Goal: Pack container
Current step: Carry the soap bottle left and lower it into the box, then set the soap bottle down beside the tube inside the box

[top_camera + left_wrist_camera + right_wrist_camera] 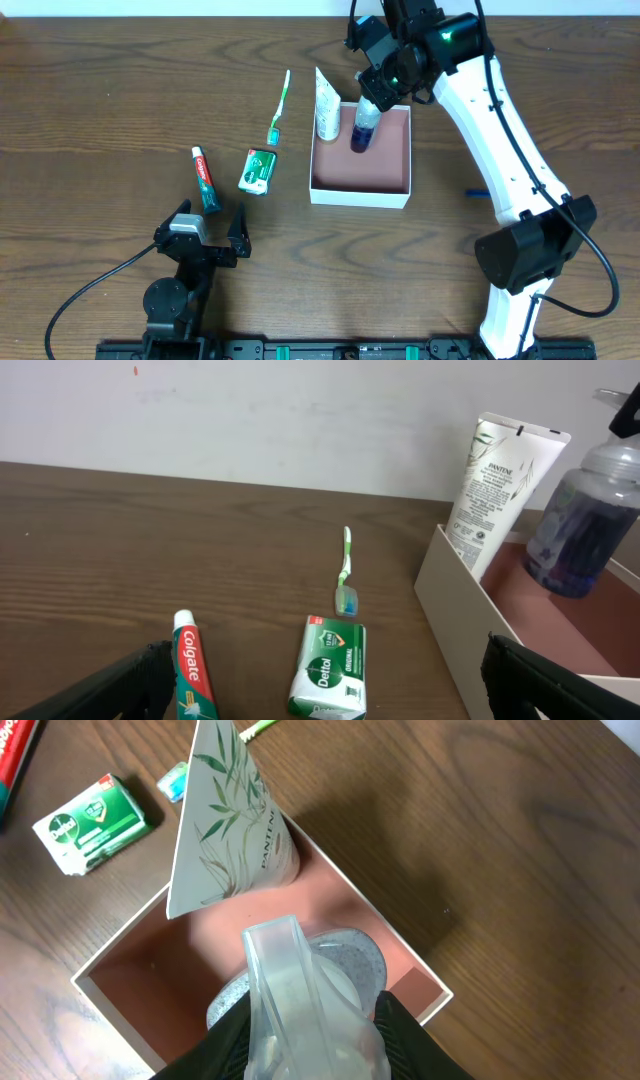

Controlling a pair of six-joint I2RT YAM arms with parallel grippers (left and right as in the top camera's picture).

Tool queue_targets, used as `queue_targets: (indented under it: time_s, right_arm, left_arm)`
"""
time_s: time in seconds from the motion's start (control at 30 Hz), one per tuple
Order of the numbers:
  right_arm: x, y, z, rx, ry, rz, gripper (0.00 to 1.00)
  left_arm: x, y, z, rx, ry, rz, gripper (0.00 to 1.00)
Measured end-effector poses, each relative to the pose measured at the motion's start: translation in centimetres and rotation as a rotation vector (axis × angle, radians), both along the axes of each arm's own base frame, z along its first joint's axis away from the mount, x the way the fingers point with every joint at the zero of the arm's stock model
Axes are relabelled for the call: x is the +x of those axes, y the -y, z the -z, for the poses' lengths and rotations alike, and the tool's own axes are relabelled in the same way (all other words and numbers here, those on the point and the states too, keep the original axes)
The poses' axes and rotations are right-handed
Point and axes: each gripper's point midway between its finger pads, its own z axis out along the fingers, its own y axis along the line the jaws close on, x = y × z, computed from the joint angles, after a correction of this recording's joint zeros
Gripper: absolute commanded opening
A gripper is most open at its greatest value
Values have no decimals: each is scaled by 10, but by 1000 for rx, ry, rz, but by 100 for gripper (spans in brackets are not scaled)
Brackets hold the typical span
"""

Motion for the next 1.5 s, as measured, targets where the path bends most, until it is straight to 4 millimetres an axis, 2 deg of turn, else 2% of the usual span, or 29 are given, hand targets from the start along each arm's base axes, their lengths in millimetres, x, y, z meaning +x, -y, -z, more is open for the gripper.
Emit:
queue_targets:
  time_s: [0.2,0.53,0.63,1.13,1.5]
  right_arm:
    - [4,-2,4,2,3,0,8]
    - [11,-5,43,-30,-71,0,8]
    - [12,-5,49,-35,-83,0,10]
    - [17,-8,48,-25,-61,-1,15]
    - [17,-8,48,-26,-60,-1,23]
  left_arm:
    - [0,0,0,0,0,0,98]
    - [0,0,0,0,0,0,98]
    - [0,0,0,0,0,0,98]
    - [0,0,0,0,0,0,98]
    - [0,0,0,0,0,0,98]
